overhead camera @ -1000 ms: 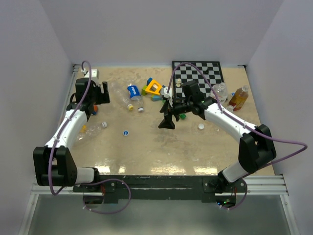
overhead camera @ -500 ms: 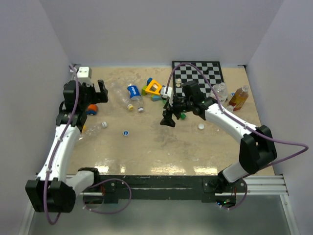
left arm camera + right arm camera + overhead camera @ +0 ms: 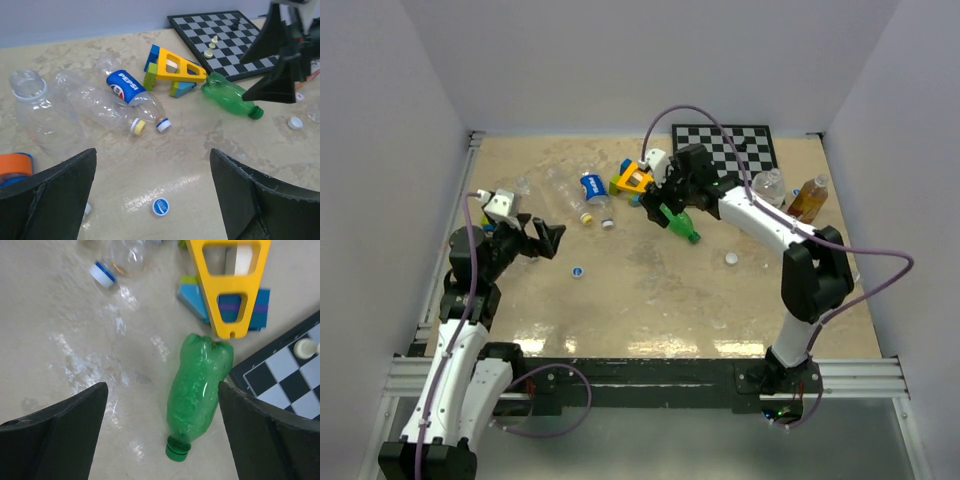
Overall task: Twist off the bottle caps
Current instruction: Pick up the plastic bottle at the center of the board.
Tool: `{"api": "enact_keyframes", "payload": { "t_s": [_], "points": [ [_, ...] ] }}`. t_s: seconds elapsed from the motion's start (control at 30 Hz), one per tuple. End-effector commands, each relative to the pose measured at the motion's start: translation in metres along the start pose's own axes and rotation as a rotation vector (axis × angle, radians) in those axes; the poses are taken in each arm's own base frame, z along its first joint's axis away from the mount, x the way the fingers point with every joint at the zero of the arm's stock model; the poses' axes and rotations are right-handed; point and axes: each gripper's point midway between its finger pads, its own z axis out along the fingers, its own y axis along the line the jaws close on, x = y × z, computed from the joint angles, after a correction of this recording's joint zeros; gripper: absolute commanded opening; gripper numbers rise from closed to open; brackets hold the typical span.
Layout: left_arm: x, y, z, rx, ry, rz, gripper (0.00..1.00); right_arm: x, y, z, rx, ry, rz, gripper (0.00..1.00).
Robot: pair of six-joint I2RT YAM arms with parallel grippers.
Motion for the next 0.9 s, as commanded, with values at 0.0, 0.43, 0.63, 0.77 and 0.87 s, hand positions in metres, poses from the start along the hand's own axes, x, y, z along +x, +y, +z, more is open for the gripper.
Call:
{"api": "enact_keyframes", "payload": {
  "t_s": [0.0, 0.43, 0.63, 0.77, 0.87],
  "points": [
    [-0.003, -0.023, -0.001, 0.119, -0.074, 0.011, 1.00, 0.035, -0.019, 0.009, 0.119, 0.141, 0.061, 0.98],
    [0.000, -0.040, 0.001, 0.212, -0.063, -0.018, 1.00, 0.078, -0.042, 0.054, 0.204, 0.296, 0.101, 0.98],
    [-0.002, -0.048, -0.001, 0.263, -0.069, -0.013, 1.00, 0.095, -0.040, 0.065, 0.204, 0.344, 0.140, 0.87],
    [0.000, -0.057, -0.002, 0.317, -0.067, -0.014, 1.00, 0.101, -0.037, 0.058, 0.201, 0.353, 0.160, 0.69],
    [0.005, -0.074, -0.005, 0.422, -0.070, -0.025, 1.00, 0.093, -0.026, 0.043, 0.139, 0.314, 0.184, 0.53]
  ]
}}
